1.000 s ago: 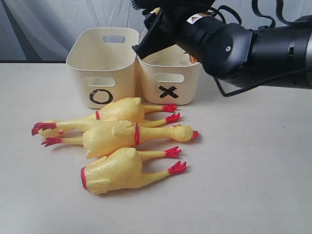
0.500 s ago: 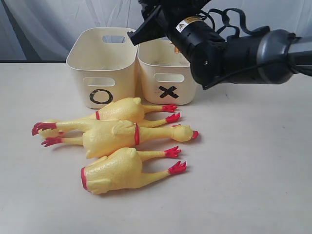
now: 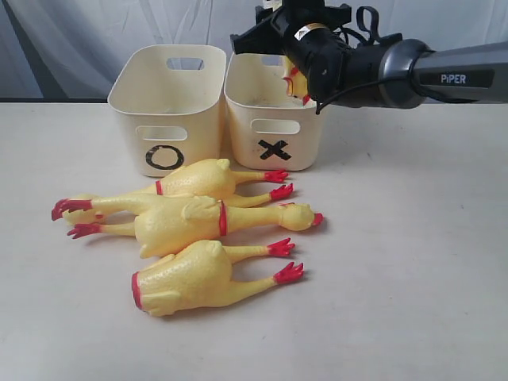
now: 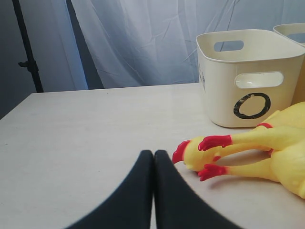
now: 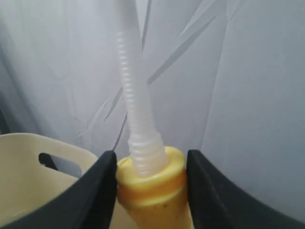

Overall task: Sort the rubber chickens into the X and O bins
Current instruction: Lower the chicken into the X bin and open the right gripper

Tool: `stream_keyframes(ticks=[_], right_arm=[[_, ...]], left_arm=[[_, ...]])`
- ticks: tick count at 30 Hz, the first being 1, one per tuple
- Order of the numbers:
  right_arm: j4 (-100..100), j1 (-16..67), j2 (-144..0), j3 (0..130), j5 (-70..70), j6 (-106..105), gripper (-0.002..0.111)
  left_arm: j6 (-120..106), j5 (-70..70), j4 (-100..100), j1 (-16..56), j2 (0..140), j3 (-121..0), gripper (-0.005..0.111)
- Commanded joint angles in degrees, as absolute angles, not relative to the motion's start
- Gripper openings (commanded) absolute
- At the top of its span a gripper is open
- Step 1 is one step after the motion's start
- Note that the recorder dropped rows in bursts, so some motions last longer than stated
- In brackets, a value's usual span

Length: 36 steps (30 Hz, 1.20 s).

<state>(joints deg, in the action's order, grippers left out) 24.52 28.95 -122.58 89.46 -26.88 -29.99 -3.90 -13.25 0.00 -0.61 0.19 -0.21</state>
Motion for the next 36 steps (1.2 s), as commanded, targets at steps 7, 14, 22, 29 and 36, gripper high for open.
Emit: stream_keyframes(ticks=[7, 14, 22, 29, 36], right_arm=[[24.43, 28.59, -124.5, 91.29, -22.75, -29.79, -0.001], [24.43, 28.59, -124.52, 91.29, -22.39, -29.79, 0.019], [24.43, 28.59, -124.52, 91.29, -22.39, -29.79, 0.059], [24.43, 28.59, -124.52, 91.29, -22.39, -29.79, 0.058], [24.43, 28.59, -124.16, 91.29, -22.39, -29.79, 0.058]], left_arm=[[-3.62, -13.3, 0.0, -1.03, 0.0, 0.0, 0.0], [-3.62, -13.3, 0.0, -1.03, 0.0, 0.0, 0.0], [-3.62, -13.3, 0.0, -1.03, 0.0, 0.0, 0.0], [-3.62, -13.3, 0.0, -1.03, 0.0, 0.0, 0.0], [-3.62, -13.3, 0.0, -1.03, 0.0, 0.0, 0.0]])
